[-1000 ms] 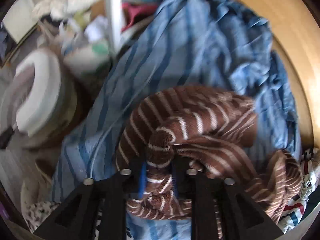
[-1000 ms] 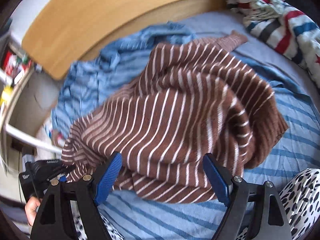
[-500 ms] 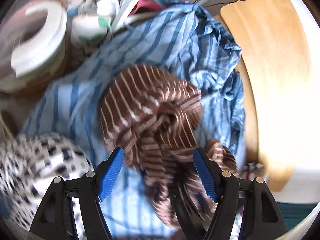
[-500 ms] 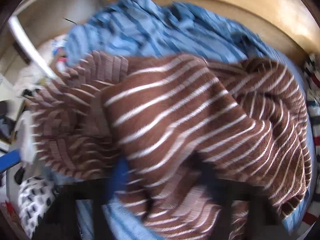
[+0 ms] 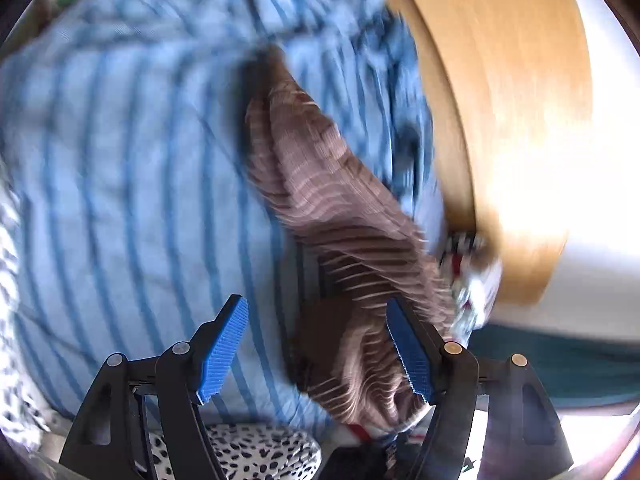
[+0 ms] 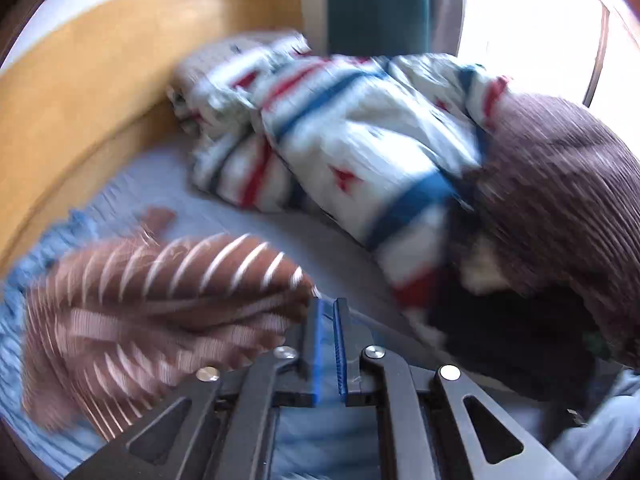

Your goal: Fold clothes

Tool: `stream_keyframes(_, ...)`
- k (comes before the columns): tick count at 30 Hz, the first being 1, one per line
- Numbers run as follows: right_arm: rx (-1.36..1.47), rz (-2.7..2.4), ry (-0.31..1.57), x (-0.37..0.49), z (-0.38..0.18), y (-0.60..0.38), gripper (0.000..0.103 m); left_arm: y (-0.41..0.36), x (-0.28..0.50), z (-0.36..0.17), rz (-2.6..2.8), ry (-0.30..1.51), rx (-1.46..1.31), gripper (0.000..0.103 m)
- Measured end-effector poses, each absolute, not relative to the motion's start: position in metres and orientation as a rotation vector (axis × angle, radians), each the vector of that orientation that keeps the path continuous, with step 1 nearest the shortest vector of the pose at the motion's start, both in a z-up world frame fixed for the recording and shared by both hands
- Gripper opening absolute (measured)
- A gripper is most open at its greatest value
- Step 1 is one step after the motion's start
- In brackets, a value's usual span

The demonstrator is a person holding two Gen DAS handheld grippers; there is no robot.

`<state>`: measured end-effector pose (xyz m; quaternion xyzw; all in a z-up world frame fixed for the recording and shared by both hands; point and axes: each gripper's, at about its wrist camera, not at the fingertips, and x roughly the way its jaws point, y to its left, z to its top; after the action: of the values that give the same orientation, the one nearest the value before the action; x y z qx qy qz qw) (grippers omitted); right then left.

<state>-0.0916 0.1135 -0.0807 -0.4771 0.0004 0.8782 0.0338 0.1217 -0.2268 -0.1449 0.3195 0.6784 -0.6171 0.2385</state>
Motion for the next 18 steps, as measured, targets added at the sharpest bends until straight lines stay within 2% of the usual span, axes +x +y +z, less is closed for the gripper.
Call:
stream_keyframes(1,-1.54,2.722,-0.025,-0.079,-0.086,0.118,0.011,-0.219,0.11,-0.151,-1.694,1.869,0.938,0.072)
stream_keyframes(2,-1.609,2.753,-0.047,-0.067,-0.091,0.116,0.024,-0.211,0.099,-0.158,-1.691,1.901,0.992,0.072)
stream_keyframes(3,-1.633,2.792,-0.066,-0.061,-0.091,0.108,0.053,-0.208,0.097,-0.159,-1.695,1.906,1.009,0.072)
stream_keyframes(4,-1.658,2.832,-0.085,-0.055,-0.091,0.1,0.061,-0.206,0.095,-0.159,-1.701,1.906,1.022,0.072)
stream_keyframes(7,-1.647,2.967,-0.134,-0.051,-0.081,0.064,0.071,-0.2,0.091,-0.161,-1.719,1.907,1.06,0.072)
stream_keyframes(8,-1.651,3.008,-0.148,-0.057,-0.079,0.05,0.078,-0.203,0.096,-0.16,-1.712,1.896,1.049,0.072)
stream_keyframes(11,-1.666,3.116,-0.22,-0.073,-0.076,0.007,0.086,-0.217,0.115,-0.161,-1.665,1.902,0.988,0.072)
stream_keyframes(14,-1.695,3.116,-0.386,-0.091,-0.087,-0.045,0.086,-0.231,0.132,-0.164,-1.633,1.904,0.946,0.072)
stream_keyframes(18,-1.591,3.151,-0.436,-0.101,-0.089,-0.076,0.086,-0.246,0.133,-0.168,-1.667,1.897,0.96,0.072)
